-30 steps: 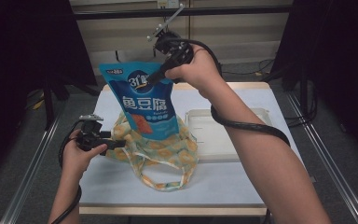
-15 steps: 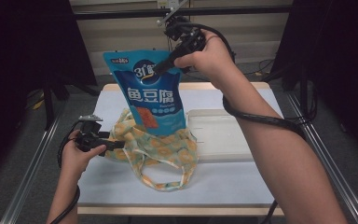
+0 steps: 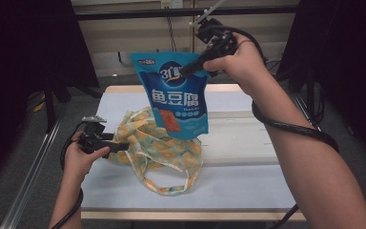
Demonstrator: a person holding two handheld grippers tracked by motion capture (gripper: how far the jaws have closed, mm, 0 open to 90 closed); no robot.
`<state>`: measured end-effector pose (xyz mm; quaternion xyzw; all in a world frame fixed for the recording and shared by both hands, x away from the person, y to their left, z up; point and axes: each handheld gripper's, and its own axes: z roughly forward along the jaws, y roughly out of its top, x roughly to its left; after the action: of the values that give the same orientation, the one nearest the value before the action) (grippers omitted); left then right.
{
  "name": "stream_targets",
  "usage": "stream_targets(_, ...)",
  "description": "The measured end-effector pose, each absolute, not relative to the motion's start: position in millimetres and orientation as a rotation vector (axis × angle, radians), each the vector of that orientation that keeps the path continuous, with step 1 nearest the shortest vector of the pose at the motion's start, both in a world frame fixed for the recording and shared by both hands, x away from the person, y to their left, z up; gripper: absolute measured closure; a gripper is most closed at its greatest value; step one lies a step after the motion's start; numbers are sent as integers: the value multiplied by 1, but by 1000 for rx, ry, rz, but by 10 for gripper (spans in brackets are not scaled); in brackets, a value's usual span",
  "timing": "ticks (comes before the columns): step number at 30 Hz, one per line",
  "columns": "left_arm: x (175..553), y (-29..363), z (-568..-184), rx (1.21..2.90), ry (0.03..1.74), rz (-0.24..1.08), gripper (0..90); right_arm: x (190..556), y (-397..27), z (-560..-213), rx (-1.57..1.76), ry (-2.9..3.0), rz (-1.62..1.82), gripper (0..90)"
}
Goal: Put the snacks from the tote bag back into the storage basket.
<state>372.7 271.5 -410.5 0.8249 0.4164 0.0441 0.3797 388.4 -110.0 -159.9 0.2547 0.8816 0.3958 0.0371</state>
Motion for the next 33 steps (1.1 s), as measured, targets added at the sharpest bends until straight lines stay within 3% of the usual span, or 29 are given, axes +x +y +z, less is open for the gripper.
stream_targets(21, 372, 268, -407, 2102, 1066, 127, 96, 376, -197, -181, 925, 2645, 1144, 900)
stream_targets(33, 373, 268, -408, 2103, 1068, 130, 96, 384, -197, -215, 907, 2674, 1095, 900)
